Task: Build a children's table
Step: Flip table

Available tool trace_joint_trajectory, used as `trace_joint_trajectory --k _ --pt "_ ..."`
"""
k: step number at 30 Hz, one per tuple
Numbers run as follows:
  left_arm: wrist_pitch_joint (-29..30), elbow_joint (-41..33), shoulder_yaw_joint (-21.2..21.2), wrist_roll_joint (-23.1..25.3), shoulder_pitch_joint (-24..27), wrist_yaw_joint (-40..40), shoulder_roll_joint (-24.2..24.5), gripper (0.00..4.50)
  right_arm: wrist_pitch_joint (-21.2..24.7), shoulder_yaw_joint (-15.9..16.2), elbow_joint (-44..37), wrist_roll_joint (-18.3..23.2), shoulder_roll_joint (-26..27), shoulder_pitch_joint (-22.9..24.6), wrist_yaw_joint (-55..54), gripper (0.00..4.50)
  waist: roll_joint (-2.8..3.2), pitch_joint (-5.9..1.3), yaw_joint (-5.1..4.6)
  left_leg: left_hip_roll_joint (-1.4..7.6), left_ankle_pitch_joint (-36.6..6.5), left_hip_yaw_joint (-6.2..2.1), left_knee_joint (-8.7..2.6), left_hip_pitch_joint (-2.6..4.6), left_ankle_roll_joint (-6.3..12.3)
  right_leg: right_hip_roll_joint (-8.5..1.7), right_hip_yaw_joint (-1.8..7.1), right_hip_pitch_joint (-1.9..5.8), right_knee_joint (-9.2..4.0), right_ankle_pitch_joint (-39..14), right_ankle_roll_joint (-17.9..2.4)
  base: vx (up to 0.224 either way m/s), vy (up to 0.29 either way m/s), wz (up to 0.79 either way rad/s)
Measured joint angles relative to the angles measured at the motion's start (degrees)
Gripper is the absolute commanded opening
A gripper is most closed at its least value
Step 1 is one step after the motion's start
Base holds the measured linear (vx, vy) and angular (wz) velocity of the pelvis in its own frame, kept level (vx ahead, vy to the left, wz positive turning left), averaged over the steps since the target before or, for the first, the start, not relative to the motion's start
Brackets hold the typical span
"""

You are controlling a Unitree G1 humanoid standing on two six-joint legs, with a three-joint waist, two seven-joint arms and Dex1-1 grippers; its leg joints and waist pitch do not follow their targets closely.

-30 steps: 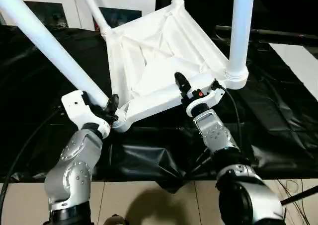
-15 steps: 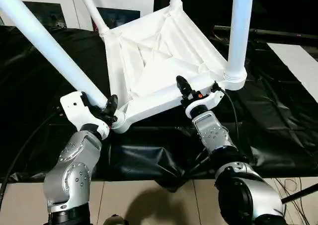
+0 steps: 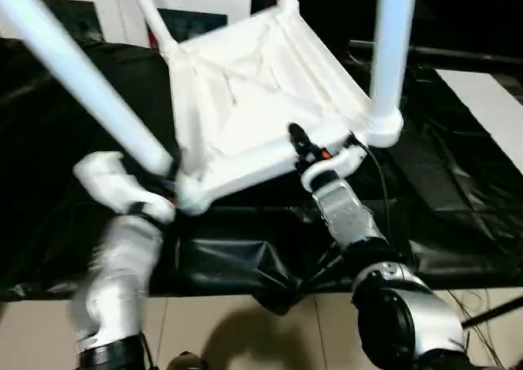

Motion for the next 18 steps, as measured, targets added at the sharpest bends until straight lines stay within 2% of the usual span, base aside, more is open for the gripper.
trace_joint_trajectory --k 4,7,10,14,18 --pt "-1.1 -1.8 2.5 -5.3 0.7 -2.4 0.0 3.56 0.0 0.6 -0.8 -1.2 -0.4 -0.4 -0.2 2.09 -0.55 -0.12 -0.05 0.03 0.0 0.01 0.04 0.0 -0.03 0.02 0.01 0.01 -0.01 0.1 0.0 0.0 0.0 0.0" --pt "-2.6 -3.8 4.4 -7.9 1.4 -3.5 0.6 3.56 0.0 1.4 -1.7 -1.7 -0.4 -0.7 -1.4 2.09 -0.59 -0.14 -0.06 0.04 0.1 0.02 0.03 0.04 -0.06 0.02 0.02 0.03 -0.01 0.2 0.0 0.0 0.0 0.0" --pt "-4.3 -3.3 5.1 -8.7 1.9 -3.5 1.4 3.56 0.2 3.5 -4.4 -2.4 -0.5 -0.7 -3.3 2.08 -0.59 -0.14 -0.07 0.1 0.2 0.02 -0.01 0.06 -0.35 0.05 0.0 0.04 -0.01 0.4 0.0 0.0 0.0 0.0" --pt "-4.3 -2.2 6.9 -11.3 1.7 -3.7 4.4 3.56 1.7 5.6 -8.5 -3.5 -0.5 -0.5 -5.9 2.08 -0.63 -0.14 0.16 0.18 0.5 0.08 -0.04 0.06 -0.46 0.07 -0.03 0.06 -0.03 0.6 0.1 0.0 0.0 0.0" --pt "-6.9 -1.6 9.9 -14.2 -0.9 -5.0 7.0 3.56 2.3 5.9 -11.0 -4.0 -0.6 0.1 -7.5 2.08 -0.69 -0.18 0.63 0.18 0.5 0.13 -0.04 0.08 -0.49 0.04 -0.02 0.16 -0.05 0.7 0.1 0.0 0.0 0.0"
